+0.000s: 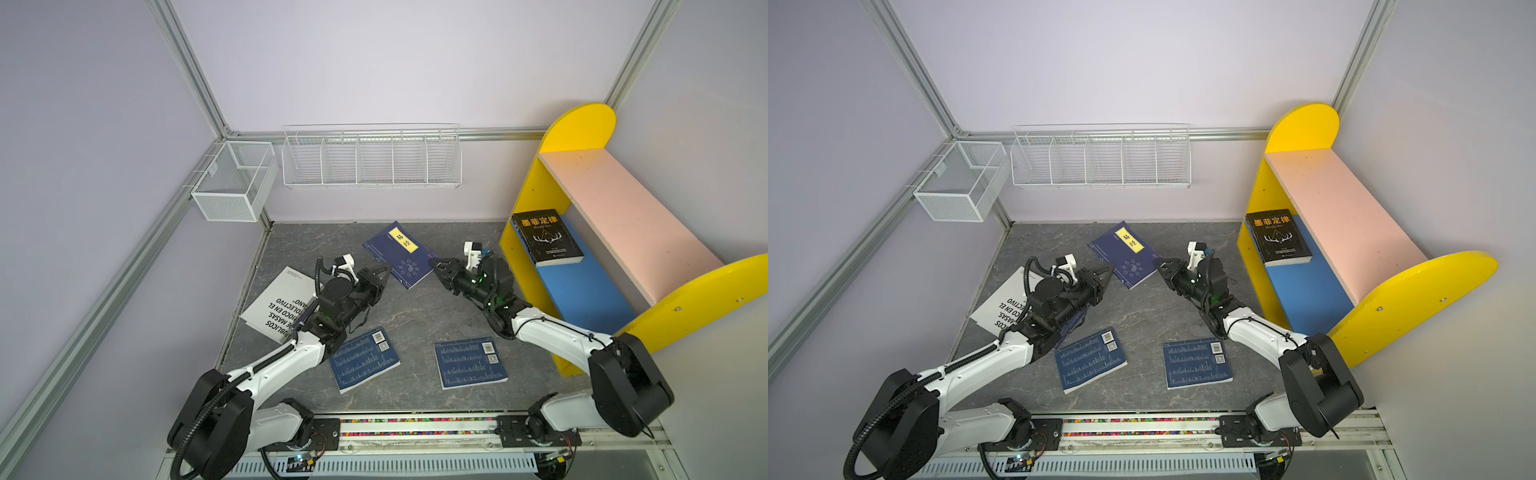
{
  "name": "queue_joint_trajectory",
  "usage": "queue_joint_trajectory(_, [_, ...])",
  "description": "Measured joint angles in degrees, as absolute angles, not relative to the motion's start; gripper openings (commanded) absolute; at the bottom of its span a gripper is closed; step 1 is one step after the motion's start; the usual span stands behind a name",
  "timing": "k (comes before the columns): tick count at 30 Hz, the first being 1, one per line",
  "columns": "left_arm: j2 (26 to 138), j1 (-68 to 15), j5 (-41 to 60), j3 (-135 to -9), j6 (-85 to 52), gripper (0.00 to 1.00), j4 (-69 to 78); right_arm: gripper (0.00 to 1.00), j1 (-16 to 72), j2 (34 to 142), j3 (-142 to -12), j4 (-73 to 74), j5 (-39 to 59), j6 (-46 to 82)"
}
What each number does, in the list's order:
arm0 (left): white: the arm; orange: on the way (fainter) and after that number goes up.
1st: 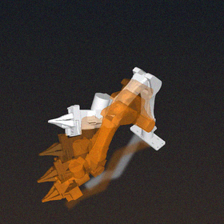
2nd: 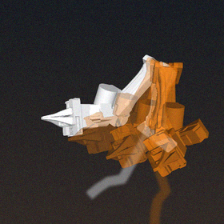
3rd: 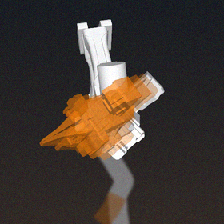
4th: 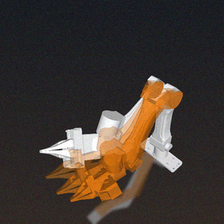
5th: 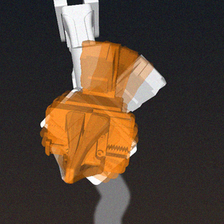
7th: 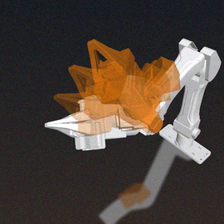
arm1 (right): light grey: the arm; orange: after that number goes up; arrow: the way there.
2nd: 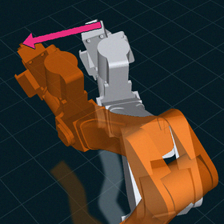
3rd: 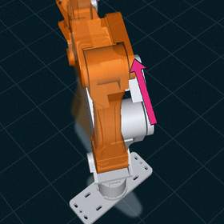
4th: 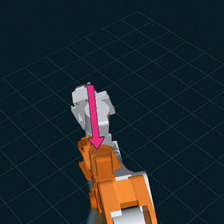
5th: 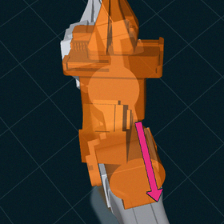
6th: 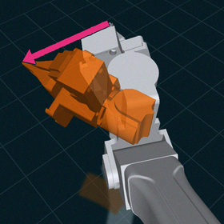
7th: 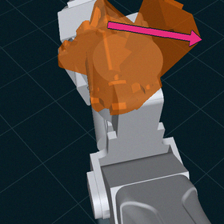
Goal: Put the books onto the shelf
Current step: 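Carry the yellow-label book toward the shelf with the right gripper while the left releases, then move the held book onto the blue shelf beside the black books with the right gripper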
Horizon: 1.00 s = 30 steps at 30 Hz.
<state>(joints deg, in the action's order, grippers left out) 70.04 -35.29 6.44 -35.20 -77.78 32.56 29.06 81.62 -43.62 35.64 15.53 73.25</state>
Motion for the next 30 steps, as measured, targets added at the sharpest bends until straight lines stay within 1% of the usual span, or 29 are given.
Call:
queue_joint_trajectory(7, [72.34, -35.7, 7.75, -35.24, -77.97, 0.0, 32.77, 0.11, 28.21, 82.13, -43.62, 37.67, 14.04, 73.17])
queue_joint_trajectory(10, [73.63, -35.7, 7.84, -35.33, -78.04, 0.0, 32.73, 0.08, 28.03, 82.19, -43.62, 37.54, 13.67, 73.25])
queue_joint_trajectory(11, [74.0, -35.7, 7.92, -35.51, -78.15, 0.04, 32.71, 0.08, 27.86, 82.19, -43.62, 37.5, 13.52, 73.25])
queue_joint_trajectory(12, [74.37, -35.68, 8.01, -35.81, -78.17, 0.1, 32.69, 0.08, 27.73, 82.19, -43.62, 37.43, 13.47, 73.25])
queue_joint_trajectory(13, [74.74, -35.7, 8.23, -36.25, -78.02, 0.18, 32.64, 0.07, 27.38, 82.19, -43.62, 37.32, 13.54, 73.25])
queue_joint_trajectory(17, [75.5, -35.83, 9.85, -38.76, -76.84, 0.45, 31.99, 0.07, 24.58, 81.58, -43.35, 36.97, 14.41, 73.28])
queue_joint_trajectory(19, [75.5, -35.75, 10.59, -39.68, -76.29, 0.52, 31.9, 0.06, 21.98, 80.4, -42.98, 36.45, 14.59, 73.23])
queue_joint_trajectory(20, [75.48, -35.57, 10.98, -39.94, -76.2, 0.54, 31.86, 0.06, 20.58, 79.48, -42.76, 35.88, 14.59, 73.12])
queue_joint_trajectory(23, [75.42, -34.2, 11.94, -39.99, -75.83, 0.57, 31.4, 0.06, 16.27, 75.85, -42.41, 33.1, 14.59, 71.7])
queue_joint_trajectory(26, [75.05, -32.34, 12.6, -39.92, -75.77, 0.58, 30.76, 0.06, 11.27, 71.59, -42.39, 30.68, 14.83, 69.95])
queue_joint_trajectory(30, [73.49, -30.85, 12.95, -38.85, -75.72, 0.59, 30.13, 0.06, 3.97, 68.1, -41.71, 31.24, 16.1, 69.23])
